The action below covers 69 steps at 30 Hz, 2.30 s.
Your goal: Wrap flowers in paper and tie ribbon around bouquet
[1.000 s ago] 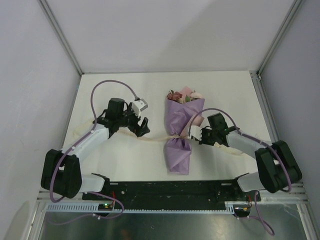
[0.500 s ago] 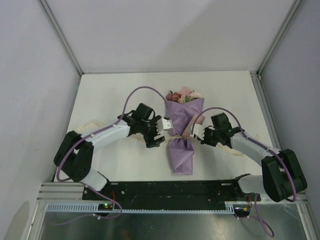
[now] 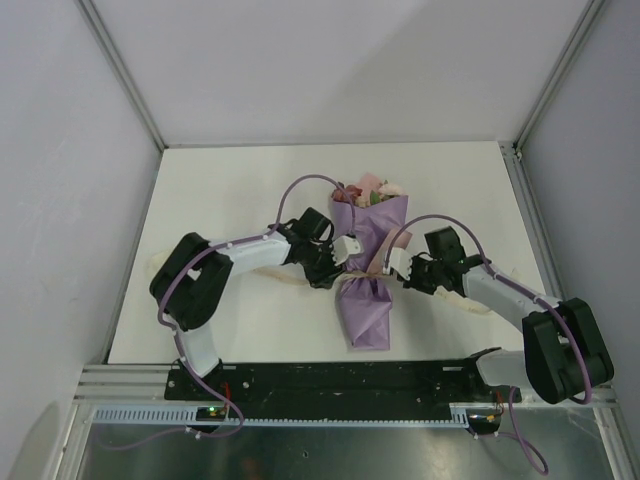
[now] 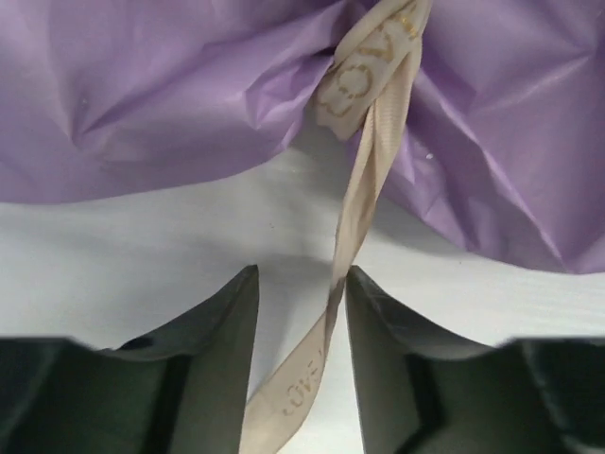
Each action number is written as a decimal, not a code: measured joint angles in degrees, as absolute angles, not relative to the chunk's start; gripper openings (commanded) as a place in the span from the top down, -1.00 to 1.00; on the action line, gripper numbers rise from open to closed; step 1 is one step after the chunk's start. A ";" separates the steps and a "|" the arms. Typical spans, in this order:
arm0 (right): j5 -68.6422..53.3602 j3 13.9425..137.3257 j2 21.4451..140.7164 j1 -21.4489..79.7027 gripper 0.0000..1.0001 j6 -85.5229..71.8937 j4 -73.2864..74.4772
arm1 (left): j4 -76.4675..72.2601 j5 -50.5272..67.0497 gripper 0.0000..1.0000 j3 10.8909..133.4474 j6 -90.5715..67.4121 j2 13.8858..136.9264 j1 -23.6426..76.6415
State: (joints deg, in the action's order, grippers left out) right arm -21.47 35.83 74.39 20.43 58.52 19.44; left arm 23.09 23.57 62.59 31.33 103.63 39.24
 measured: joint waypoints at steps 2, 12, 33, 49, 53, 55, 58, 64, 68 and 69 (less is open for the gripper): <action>-21.43 35.51 74.39 20.23 1.00 58.52 19.49 | 22.06 23.29 0.85 62.37 29.32 103.63 39.11; -21.08 35.00 75.77 13.34 1.00 57.43 19.55 | 17.89 30.37 1.00 58.30 5.58 102.15 27.09; -18.63 37.45 79.26 8.32 1.00 55.18 23.29 | 16.40 35.51 1.00 54.83 -8.88 100.82 21.19; -20.36 41.23 81.30 16.05 1.00 52.62 30.17 | 19.40 30.92 -0.02 54.19 0.67 96.03 24.73; -20.34 41.95 82.13 15.49 1.00 52.60 31.77 | 23.44 27.97 -0.19 54.59 5.21 95.24 24.95; -20.34 42.04 82.56 15.31 1.00 52.62 32.62 | 25.89 26.35 -0.23 55.27 7.14 95.24 24.88; -20.34 42.44 82.83 15.29 1.00 52.62 33.01 | 28.95 24.08 -0.24 57.06 9.76 95.37 24.88; -20.21 42.57 82.96 15.14 0.92 52.64 33.56 | 33.06 19.92 -0.16 58.37 15.20 95.85 24.91; -20.21 42.57 82.96 14.72 0.65 52.64 33.80 | 35.14 18.55 0.05 58.37 17.67 97.03 24.91; -20.21 42.57 82.96 14.57 0.56 52.62 33.89 | 35.38 18.37 0.25 58.37 18.11 97.47 24.91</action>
